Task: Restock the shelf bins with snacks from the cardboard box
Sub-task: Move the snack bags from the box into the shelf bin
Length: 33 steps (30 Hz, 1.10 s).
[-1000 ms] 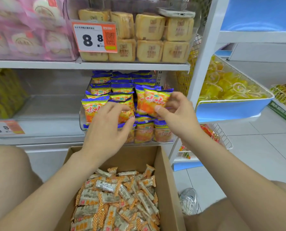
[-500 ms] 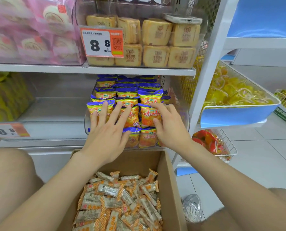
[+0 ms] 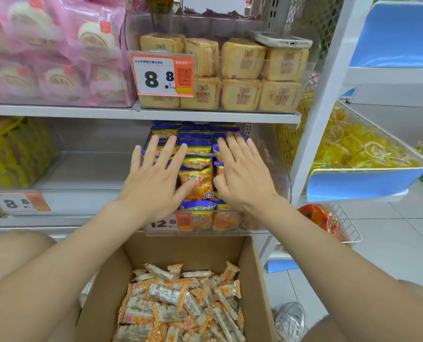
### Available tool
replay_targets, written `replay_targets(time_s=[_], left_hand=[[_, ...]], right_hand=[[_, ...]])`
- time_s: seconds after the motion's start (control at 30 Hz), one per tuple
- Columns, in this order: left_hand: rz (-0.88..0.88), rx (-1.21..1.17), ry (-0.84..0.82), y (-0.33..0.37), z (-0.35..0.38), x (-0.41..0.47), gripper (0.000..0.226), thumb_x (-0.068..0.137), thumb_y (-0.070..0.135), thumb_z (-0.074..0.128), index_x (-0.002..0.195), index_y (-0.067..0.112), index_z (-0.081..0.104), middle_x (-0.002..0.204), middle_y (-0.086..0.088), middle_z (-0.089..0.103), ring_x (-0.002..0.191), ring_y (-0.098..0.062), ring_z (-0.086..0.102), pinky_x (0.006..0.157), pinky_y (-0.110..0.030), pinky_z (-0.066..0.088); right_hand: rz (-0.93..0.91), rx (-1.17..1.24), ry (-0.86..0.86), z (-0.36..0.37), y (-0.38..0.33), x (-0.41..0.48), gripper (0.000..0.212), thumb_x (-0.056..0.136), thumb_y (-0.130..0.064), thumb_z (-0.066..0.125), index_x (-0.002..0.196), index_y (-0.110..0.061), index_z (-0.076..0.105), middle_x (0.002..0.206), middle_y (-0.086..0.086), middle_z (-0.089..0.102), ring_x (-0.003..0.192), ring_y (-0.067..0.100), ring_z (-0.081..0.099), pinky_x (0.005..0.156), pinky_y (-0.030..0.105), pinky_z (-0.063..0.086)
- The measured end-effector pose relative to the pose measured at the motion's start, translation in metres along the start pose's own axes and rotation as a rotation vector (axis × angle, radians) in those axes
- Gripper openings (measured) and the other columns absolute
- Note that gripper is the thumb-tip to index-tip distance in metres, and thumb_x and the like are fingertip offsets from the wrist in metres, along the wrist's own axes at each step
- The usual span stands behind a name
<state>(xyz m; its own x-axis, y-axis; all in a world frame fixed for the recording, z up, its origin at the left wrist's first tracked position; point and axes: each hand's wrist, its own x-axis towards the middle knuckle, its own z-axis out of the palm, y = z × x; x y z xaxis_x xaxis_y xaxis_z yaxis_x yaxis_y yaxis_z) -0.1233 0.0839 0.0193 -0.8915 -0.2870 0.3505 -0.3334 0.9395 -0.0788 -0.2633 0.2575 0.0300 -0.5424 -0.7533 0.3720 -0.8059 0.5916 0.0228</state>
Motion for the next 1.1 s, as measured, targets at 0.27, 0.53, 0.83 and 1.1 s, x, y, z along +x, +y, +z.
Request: replay_targets(time_s=[0.27,0.53,0.83,1.1], left_hand=[[0.033,0.016,0.005,-0.008,0.013,0.021,0.070,0.104,0.063,0.013,0.166,0.032,0.023,0.170,-0.004,0.030,0.152,-0.035,0.031,0.121,-0.064,0.021],[-0.001,0.032,0.076,-0.001,0.010,0.022,0.064,0.104,0.048,0.024,0.158,0.018,0.041,0.163,-0.013,0.041,0.147,-0.039,0.038,0.121,-0.064,0.022],[0.042,0.004,-0.018,0.005,0.019,0.019,0.068,0.106,0.059,0.015,0.166,0.028,0.023,0.170,-0.006,0.031,0.155,-0.035,0.029,0.122,-0.067,0.018],[-0.178,-0.315,0.252,-0.002,-0.022,-0.042,0.062,0.081,0.051,0.071,0.130,0.017,0.052,0.127,-0.009,0.047,0.116,-0.036,0.044,0.090,-0.049,0.046]], right_hand=[[0.050,0.200,-0.042,0.017,-0.007,0.007,0.086,0.085,-0.042,0.021,0.158,0.003,0.030,0.162,0.022,0.034,0.152,0.034,0.026,0.130,0.047,0.007],[0.081,-0.017,0.249,0.004,-0.003,-0.003,0.067,0.093,-0.036,0.042,0.150,-0.001,0.048,0.156,0.020,0.046,0.149,0.038,0.037,0.126,0.052,0.021],[0.038,0.062,0.101,0.006,-0.006,-0.010,0.065,0.097,-0.039,0.041,0.154,-0.007,0.044,0.158,0.019,0.042,0.152,0.037,0.030,0.127,0.056,0.015],[-0.051,0.184,0.226,-0.017,-0.011,-0.061,0.013,0.091,-0.024,0.063,0.101,-0.017,0.060,0.098,0.000,0.054,0.090,0.024,0.054,0.072,0.040,0.045]])
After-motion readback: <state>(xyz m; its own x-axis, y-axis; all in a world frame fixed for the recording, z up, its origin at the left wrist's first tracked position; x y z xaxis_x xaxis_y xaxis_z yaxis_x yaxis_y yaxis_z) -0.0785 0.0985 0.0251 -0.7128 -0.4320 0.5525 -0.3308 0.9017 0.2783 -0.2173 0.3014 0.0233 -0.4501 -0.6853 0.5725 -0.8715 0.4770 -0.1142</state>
